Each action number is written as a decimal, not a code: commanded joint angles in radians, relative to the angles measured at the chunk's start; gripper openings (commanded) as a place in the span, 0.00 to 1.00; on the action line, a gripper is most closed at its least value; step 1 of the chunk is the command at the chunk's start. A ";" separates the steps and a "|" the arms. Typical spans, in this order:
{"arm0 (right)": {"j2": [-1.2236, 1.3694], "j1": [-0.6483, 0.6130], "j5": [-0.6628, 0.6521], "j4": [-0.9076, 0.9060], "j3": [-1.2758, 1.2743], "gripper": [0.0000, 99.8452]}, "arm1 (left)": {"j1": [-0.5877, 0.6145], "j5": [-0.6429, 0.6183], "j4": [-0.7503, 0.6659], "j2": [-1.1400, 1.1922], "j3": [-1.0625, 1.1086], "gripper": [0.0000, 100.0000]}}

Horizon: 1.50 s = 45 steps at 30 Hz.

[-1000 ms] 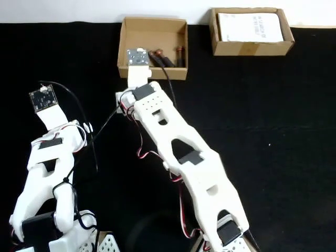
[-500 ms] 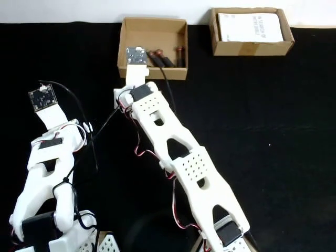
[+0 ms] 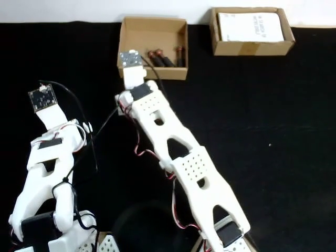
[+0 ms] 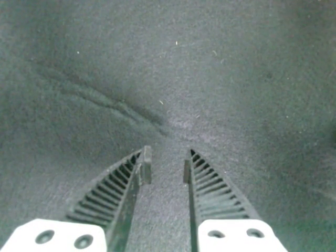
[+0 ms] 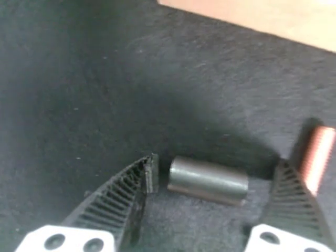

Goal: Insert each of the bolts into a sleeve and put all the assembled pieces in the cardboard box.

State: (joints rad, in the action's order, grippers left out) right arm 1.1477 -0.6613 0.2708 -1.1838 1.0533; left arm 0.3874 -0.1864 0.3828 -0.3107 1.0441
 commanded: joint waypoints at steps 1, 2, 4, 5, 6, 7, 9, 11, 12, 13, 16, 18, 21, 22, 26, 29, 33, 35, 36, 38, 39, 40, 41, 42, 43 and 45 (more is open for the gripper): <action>0.005 0.007 -0.034 -0.021 -0.005 0.15 | 0.002 -0.005 -0.015 -0.004 -0.044 0.12; 0.007 0.007 -0.046 -0.010 -0.005 0.12 | 0.002 -0.005 -0.015 -0.004 -0.044 0.12; 0.007 0.013 -0.063 0.007 -0.005 0.08 | 0.002 -0.005 -0.015 -0.004 -0.044 0.12; 0.007 0.015 -0.071 0.016 -0.002 0.06 | 0.002 -0.005 -0.015 -0.004 -0.044 0.12; 0.005 0.016 -0.077 0.025 -0.001 0.06 | 0.002 -0.005 -0.015 -0.004 -0.044 0.12; 0.005 0.016 -0.083 0.027 0.002 0.06 | 0.002 -0.005 -0.015 -0.004 -0.044 0.12; 0.004 0.016 -0.091 0.028 0.002 0.06 | 0.002 -0.005 -0.015 -0.004 -0.044 0.12; -0.001 0.016 -0.098 0.022 0.004 0.06 | 0.002 -0.005 -0.015 -0.004 -0.044 0.12; -0.005 0.016 -0.098 0.018 0.004 0.06 | 0.002 -0.005 -0.015 -0.004 -0.044 0.12; -0.008 0.016 -0.100 0.013 0.007 0.06 | 0.002 -0.005 -0.015 -0.004 -0.044 0.12; -0.036 0.010 -0.098 -0.058 0.059 0.06 | 0.002 -0.005 -0.015 -0.004 -0.044 0.12; -0.059 -0.002 -0.098 -0.122 0.113 0.06 | 0.002 -0.005 -0.015 -0.004 -0.044 0.12; -0.101 -0.021 -0.101 -0.237 0.219 0.06 | 0.002 -0.005 -0.015 -0.004 -0.044 0.12; -0.113 -0.028 -0.103 -0.280 0.255 0.06 | 0.002 -0.003 -0.015 -0.004 -0.044 0.12; -0.165 -0.056 -0.153 -0.542 0.354 0.06 | 0.002 -0.002 -0.015 -0.004 -0.044 0.12; -0.228 -0.024 -0.155 -0.579 0.375 0.06 | 0.002 -0.002 -0.015 -0.004 -0.044 0.12; -0.371 0.027 -0.190 -0.581 0.275 0.06 | 0.002 -0.002 -0.015 -0.004 -0.044 0.12; -0.466 0.061 -0.242 -0.581 0.140 0.06 | 0.002 -0.002 -0.015 -0.004 -0.044 0.12; -0.513 0.082 -0.258 -0.581 0.050 0.06 | 0.002 -0.002 -0.015 -0.004 -0.044 0.12; -0.599 0.107 -0.298 -0.579 -0.165 0.06 | 0.002 -0.002 -0.015 -0.004 -0.044 0.12; -0.630 0.114 -0.322 -0.578 -0.275 0.06 | 0.002 -0.002 -0.015 -0.004 -0.044 0.12; -0.650 0.117 -0.342 -0.576 -0.374 0.06 | 0.002 -0.002 -0.015 -0.004 -0.044 0.12; -0.659 0.117 -0.356 -0.575 -0.461 0.06 | 0.002 -0.002 -0.015 -0.004 -0.044 0.12; -0.664 0.119 -0.367 -0.564 -0.522 0.06 | 0.002 -0.002 -0.015 -0.004 -0.044 0.12; -0.664 0.122 -0.376 -0.552 -0.561 0.06 | 0.002 -0.002 -0.015 -0.004 -0.044 0.12; -0.659 0.136 -0.404 -0.522 -0.610 0.06 | 0.002 -0.002 -0.015 -0.004 -0.044 0.12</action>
State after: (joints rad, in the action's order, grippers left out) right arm 0.5723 -0.5508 -0.0974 -1.7407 0.5363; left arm 0.3874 -0.1864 0.3828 -0.3107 1.0441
